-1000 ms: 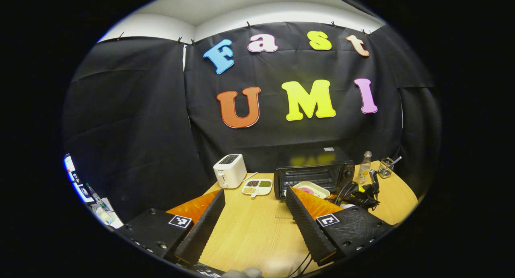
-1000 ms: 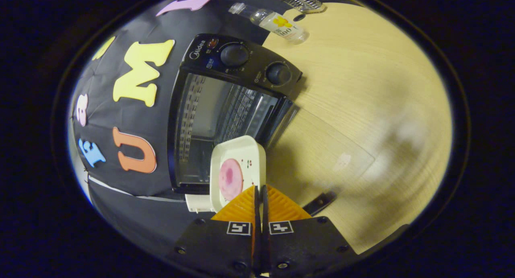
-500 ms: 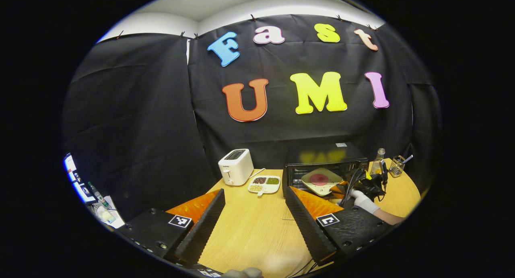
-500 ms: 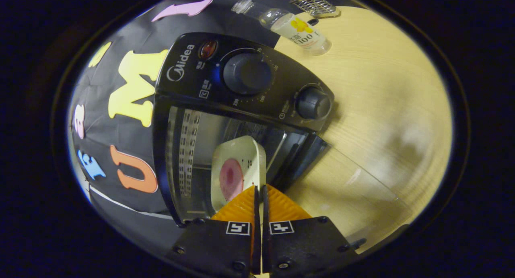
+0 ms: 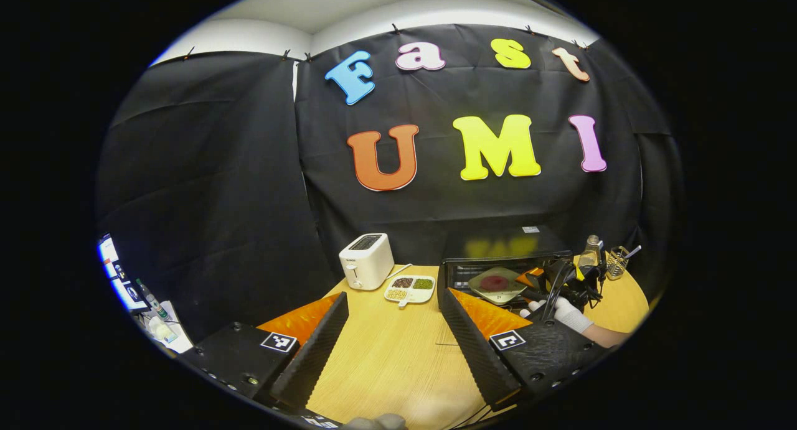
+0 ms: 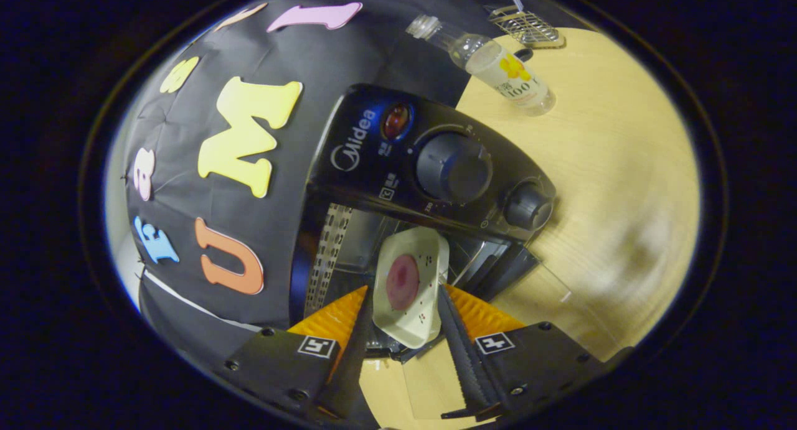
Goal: Open the electric oven with the left hand, put the food in, and close the electric oven.
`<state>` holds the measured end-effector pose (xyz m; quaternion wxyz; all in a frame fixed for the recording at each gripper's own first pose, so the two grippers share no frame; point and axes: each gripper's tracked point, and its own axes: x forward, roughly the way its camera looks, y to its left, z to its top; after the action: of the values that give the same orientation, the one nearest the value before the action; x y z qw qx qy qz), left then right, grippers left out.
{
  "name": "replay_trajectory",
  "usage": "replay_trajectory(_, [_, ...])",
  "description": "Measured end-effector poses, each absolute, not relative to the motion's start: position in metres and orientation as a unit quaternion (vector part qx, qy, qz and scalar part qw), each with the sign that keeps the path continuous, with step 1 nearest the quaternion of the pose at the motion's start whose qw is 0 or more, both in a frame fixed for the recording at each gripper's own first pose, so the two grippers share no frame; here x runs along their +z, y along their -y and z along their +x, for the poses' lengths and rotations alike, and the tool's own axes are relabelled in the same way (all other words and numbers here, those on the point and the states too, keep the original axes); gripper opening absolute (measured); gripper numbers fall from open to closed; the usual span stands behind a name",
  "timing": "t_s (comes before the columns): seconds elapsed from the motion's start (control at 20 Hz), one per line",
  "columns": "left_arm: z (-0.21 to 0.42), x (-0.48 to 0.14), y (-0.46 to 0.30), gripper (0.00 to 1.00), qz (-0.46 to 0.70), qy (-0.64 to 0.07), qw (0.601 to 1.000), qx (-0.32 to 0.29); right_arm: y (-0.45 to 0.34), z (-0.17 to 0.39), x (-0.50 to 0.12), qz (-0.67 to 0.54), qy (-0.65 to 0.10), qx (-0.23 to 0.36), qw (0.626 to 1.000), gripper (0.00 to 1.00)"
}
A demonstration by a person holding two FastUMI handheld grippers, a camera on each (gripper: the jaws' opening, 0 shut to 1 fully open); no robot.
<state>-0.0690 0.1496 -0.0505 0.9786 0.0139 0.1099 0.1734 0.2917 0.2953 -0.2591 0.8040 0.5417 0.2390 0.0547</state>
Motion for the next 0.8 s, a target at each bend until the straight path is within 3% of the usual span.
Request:
replay_trajectory(0.05, [-0.071, -0.048, -0.149, 0.96, 0.015, -0.106, 0.979, 0.171, -0.292, 0.285, -0.254, 0.532, -0.241, 0.06, 0.81, 0.71])
replay_trajectory(0.15, [-0.073, -0.043, -0.144, 0.97, 0.017, -0.099, 0.981, 0.166, -0.285, 0.269, -0.245, 0.511, -0.24, 0.073, 0.822, 0.77])
replay_trajectory(0.25, [-0.076, -0.039, -0.139, 0.97, 0.018, -0.09, 0.983, 0.158, -0.275, 0.25, -0.237, 0.479, -0.241, 0.081, 0.84, 0.98])
replay_trajectory(0.3, [-0.077, -0.036, -0.136, 0.96, 0.019, -0.083, 0.985, 0.153, -0.269, 0.24, -0.231, 0.46, -0.241, 0.089, 0.85, 0.9])
replay_trajectory(0.45, [-0.081, -0.039, -0.127, 0.96, 0.024, -0.078, 0.988, 0.134, -0.249, 0.204, -0.215, 0.377, -0.245, 0.125, 0.884, 0.91])
replay_trajectory(0.65, [-0.087, -0.036, -0.112, 0.96, 0.018, -0.063, 0.991, 0.113, -0.194, 0.161, -0.189, 0.261, -0.206, 0.117, 0.936, 0.92])
replay_trajectory(0.7, [-0.088, -0.035, -0.107, 0.96, 0.013, -0.058, 0.992, 0.107, -0.179, 0.151, -0.182, 0.236, -0.196, 0.109, 0.945, 1.0])
replay_trajectory(0.8, [-0.089, -0.034, -0.098, 0.96, 0.005, -0.051, 0.994, 0.094, -0.15, 0.13, -0.172, 0.195, -0.18, 0.093, 0.96, 0.94])
